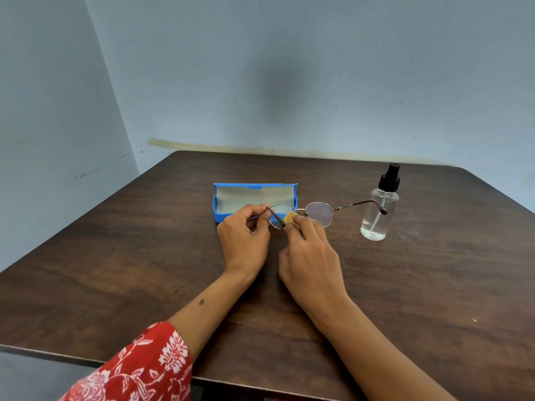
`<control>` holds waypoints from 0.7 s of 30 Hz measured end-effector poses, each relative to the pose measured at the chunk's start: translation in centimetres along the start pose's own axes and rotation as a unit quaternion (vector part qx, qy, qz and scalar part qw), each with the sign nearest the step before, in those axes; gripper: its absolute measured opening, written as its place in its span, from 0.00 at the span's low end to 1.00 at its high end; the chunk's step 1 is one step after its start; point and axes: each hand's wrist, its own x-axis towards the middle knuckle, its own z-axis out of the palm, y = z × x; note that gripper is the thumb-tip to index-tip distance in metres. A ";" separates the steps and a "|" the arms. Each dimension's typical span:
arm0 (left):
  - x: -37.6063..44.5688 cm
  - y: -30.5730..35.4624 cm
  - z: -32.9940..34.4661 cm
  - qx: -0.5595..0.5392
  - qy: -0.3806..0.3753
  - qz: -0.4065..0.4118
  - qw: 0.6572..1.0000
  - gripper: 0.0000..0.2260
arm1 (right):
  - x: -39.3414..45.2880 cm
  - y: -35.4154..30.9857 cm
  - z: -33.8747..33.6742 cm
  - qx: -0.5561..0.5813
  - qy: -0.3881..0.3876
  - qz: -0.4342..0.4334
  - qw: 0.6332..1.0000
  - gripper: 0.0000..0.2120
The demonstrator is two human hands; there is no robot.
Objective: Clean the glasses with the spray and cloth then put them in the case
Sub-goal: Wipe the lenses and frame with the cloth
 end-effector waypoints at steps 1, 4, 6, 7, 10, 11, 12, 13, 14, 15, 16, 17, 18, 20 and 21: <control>0.0 0.0 0.0 0.000 0.000 0.000 1.000 0.04 | 0.0 -0.1 0.0 0.000 0.001 -0.002 1.000 0.19; 0.0 -0.1 0.0 -0.009 -0.001 -0.007 1.000 0.05 | 0.0 -0.5 0.2 0.021 -0.007 -0.047 0.999 0.24; 0.0 -0.1 0.0 -0.011 -0.003 -0.010 1.000 0.05 | -0.1 -0.6 0.1 0.024 -0.012 -0.054 0.998 0.24; 0.0 -0.1 0.0 -0.010 -0.002 -0.009 1.000 0.05 | 0.0 -0.4 0.1 0.020 -0.010 -0.042 0.999 0.24; 0.0 -0.1 0.1 0.000 0.002 -0.004 1.000 0.05 | 0.1 -0.2 -0.1 0.003 -0.006 0.001 1.000 0.23; 0.0 -0.1 0.1 -0.001 0.001 -0.003 1.000 0.05 | 0.1 -0.3 -0.1 0.000 -0.004 0.000 1.000 0.23; 0.0 -0.1 0.0 -0.002 0.000 -0.004 1.000 0.05 | 0.1 -0.4 0.0 0.001 -0.002 -0.011 1.000 0.23; 0.0 -0.1 0.0 -0.005 0.000 -0.005 1.000 0.05 | 0.0 -0.5 0.0 0.007 -0.002 -0.026 1.000 0.24; 0.0 -0.1 0.0 -0.007 0.000 -0.006 1.000 0.05 | 0.0 -0.6 0.1 0.015 -0.005 -0.040 0.999 0.24; 0.0 -0.1 0.0 -0.007 -0.001 -0.006 1.000 0.05 | 0.0 -0.6 0.0 0.019 -0.006 -0.048 0.999 0.23; 0.0 -0.1 0.0 -0.007 0.000 -0.004 1.000 0.05 | 0.0 -0.6 0.0 0.019 -0.005 -0.046 0.999 0.23; 0.0 0.0 0.0 -0.007 0.000 -0.003 1.000 0.05 | 0.0 -0.5 0.0 0.015 -0.003 -0.034 0.999 0.22; 0.0 0.0 0.1 -0.006 0.001 -0.002 1.000 0.05 | 0.1 -0.4 -0.1 0.010 -0.002 -0.018 1.000 0.22; 0.0 0.1 0.1 -0.002 0.000 0.000 1.000 0.05 | 0.1 -0.2 -0.1 0.002 0.002 0.002 1.000 0.22; 0.0 0.0 0.1 0.000 0.000 0.001 1.000 0.05 | 0.1 -0.3 0.0 0.001 0.003 -0.002 1.000 0.23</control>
